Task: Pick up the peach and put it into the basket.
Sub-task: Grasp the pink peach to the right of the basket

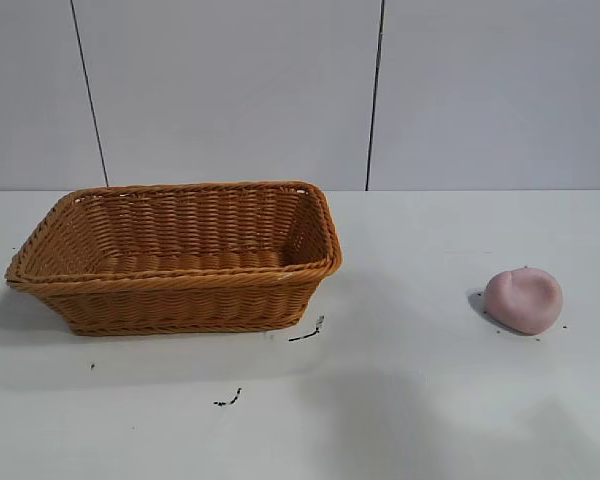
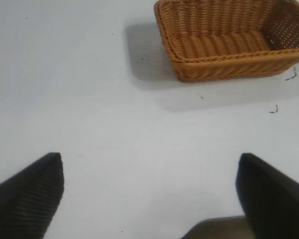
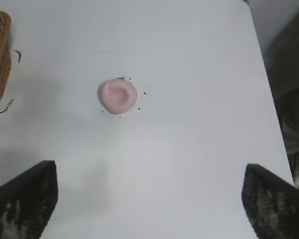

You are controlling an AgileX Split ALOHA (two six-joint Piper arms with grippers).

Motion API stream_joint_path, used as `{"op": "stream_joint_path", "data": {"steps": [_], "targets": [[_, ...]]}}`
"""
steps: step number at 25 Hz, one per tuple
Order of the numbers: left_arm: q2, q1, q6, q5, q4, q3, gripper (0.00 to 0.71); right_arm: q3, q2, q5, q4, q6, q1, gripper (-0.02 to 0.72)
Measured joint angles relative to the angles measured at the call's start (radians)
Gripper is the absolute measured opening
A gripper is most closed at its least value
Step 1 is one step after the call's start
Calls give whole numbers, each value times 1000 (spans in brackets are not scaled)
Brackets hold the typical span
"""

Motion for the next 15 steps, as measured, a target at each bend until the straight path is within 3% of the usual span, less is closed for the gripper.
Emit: {"op": "stream_joint_path", "data": {"steps": [8, 15], "targets": [[0, 0, 0, 0, 0, 0, 692, -208, 335, 8, -9, -27, 88, 689], [0, 0, 0, 0, 0, 0, 692, -252, 496, -61, -27, 7, 116, 689]]}}
